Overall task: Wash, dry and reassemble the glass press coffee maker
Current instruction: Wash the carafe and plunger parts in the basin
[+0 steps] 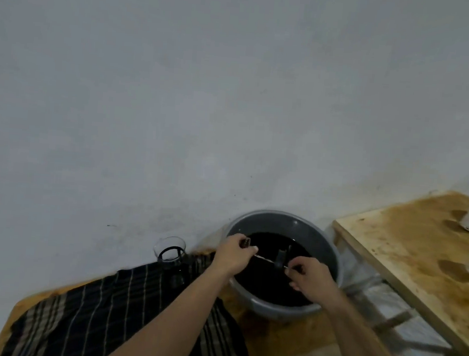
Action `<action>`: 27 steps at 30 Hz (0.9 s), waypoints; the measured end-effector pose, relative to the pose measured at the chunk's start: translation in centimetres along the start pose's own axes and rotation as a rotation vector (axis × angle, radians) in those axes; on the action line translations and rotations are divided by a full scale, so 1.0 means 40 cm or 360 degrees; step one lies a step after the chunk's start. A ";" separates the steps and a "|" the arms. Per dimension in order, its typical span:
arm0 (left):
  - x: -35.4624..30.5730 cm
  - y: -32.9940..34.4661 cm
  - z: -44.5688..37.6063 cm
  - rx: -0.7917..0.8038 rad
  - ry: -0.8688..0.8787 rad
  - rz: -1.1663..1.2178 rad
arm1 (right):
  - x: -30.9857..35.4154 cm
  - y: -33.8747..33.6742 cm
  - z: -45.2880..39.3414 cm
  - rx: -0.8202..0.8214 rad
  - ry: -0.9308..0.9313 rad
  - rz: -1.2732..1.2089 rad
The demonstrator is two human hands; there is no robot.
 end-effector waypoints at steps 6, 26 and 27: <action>0.069 0.150 -0.117 0.0070 -0.0463 0.0014 | -0.113 0.024 -0.082 0.0412 0.0065 0.0446; 0.197 0.325 -0.130 -0.0028 -0.1334 0.1344 | -0.222 0.194 -0.123 0.0893 0.0387 -0.0161; 0.200 0.325 -0.128 -0.0020 -0.1359 0.1298 | -0.220 0.193 -0.124 0.0934 0.0354 -0.0099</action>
Point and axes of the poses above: each hand's wrist, its own z-axis away from the middle knuckle, its own y-axis out of the palm, x = y × z, the point moved 10 cm from there along -z, towards the middle knuckle, and after that the axes turned 13 degrees about -y, right-handed, at the moved point
